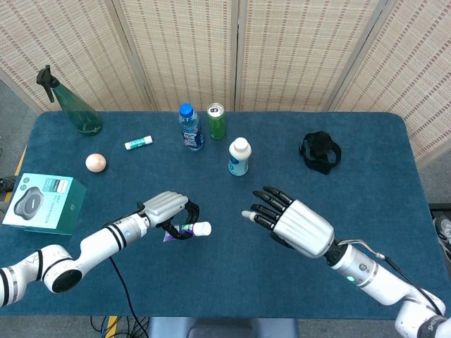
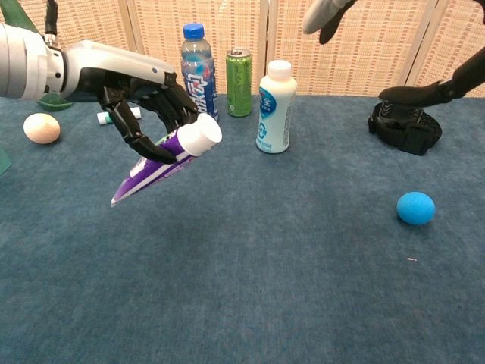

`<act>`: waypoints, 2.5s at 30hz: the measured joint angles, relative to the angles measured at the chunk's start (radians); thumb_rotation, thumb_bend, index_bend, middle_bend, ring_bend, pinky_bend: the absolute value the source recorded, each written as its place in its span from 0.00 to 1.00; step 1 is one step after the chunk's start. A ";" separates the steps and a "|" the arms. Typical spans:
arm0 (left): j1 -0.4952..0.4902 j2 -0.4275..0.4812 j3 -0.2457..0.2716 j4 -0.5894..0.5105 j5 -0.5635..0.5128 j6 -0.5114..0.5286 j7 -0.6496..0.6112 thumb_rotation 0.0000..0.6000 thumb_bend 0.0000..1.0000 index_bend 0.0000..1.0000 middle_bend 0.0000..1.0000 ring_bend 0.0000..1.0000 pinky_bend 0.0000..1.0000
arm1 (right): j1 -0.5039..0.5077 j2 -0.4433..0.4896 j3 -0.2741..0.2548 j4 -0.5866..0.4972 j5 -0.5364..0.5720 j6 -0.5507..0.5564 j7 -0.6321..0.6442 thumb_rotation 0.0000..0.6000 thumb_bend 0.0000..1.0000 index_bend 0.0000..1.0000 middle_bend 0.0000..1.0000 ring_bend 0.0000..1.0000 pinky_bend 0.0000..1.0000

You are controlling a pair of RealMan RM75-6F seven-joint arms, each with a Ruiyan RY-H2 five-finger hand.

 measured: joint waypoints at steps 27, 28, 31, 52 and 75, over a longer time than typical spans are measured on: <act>-0.131 0.034 0.119 0.067 0.392 0.050 -0.600 1.00 0.37 0.57 0.58 0.33 0.22 | 0.162 -0.175 -0.007 0.126 -0.090 -0.042 -0.131 1.00 0.22 0.31 0.32 0.12 0.16; -0.142 0.035 0.133 0.074 0.405 0.062 -0.624 1.00 0.37 0.57 0.58 0.33 0.22 | 0.166 -0.184 -0.008 0.132 -0.090 -0.041 -0.137 1.00 0.22 0.31 0.32 0.12 0.16; -0.167 0.036 0.166 0.090 0.433 0.091 -0.677 1.00 0.37 0.57 0.58 0.33 0.22 | 0.177 -0.201 -0.008 0.145 -0.089 -0.039 -0.149 1.00 0.22 0.32 0.32 0.12 0.16; -0.299 0.031 0.329 0.166 0.501 0.232 -0.886 1.00 0.37 0.58 0.58 0.33 0.22 | 0.226 -0.259 -0.017 0.173 -0.054 -0.033 -0.174 1.00 0.21 0.37 0.33 0.12 0.16; -0.360 0.019 0.404 0.196 0.493 0.285 -0.959 1.00 0.38 0.58 0.58 0.33 0.22 | 0.245 -0.280 -0.033 0.192 -0.037 -0.013 -0.184 1.00 0.21 0.44 0.35 0.13 0.16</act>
